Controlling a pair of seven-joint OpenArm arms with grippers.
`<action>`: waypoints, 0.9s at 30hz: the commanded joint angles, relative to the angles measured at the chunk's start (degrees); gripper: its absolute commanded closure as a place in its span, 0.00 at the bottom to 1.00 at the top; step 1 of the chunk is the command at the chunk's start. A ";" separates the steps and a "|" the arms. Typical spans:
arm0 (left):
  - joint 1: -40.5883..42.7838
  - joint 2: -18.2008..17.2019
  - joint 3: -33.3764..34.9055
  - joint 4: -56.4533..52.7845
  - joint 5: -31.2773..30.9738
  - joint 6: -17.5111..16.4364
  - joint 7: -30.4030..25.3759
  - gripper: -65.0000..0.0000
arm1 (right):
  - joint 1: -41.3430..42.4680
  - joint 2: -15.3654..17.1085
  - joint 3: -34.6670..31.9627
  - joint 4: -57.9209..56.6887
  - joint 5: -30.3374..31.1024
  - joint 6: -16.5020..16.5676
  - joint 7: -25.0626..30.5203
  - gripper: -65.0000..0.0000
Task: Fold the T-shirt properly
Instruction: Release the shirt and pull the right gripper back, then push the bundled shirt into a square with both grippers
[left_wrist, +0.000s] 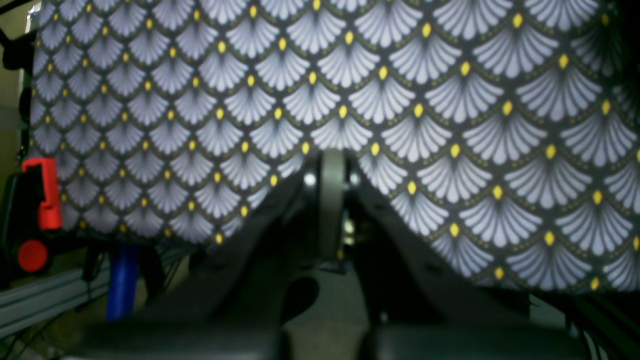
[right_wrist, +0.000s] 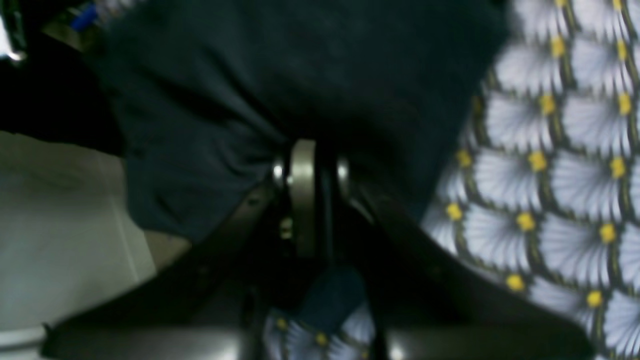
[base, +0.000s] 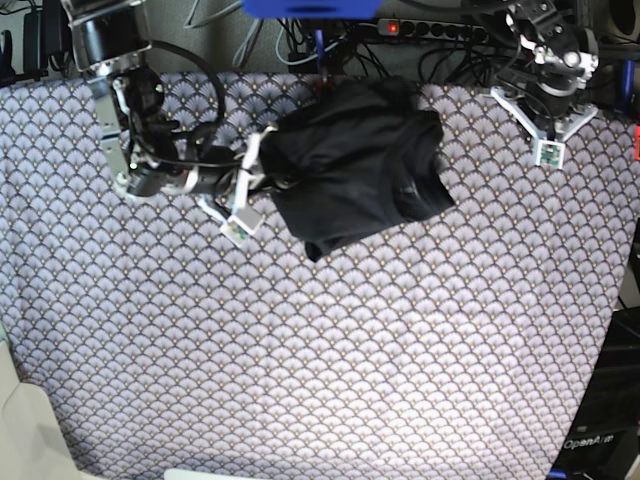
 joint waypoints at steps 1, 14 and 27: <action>-0.03 -0.37 0.09 0.91 -0.66 0.29 -0.79 1.00 | 0.89 0.57 0.18 0.38 0.70 0.21 1.02 0.94; -0.82 -0.37 0.18 1.26 -0.57 0.29 -0.71 1.00 | 0.71 0.84 -2.99 5.30 -3.08 0.21 0.58 0.94; 2.78 -0.37 8.88 2.05 -0.75 0.29 -0.71 1.00 | -0.25 5.41 3.43 14.97 -6.24 0.21 -5.05 0.94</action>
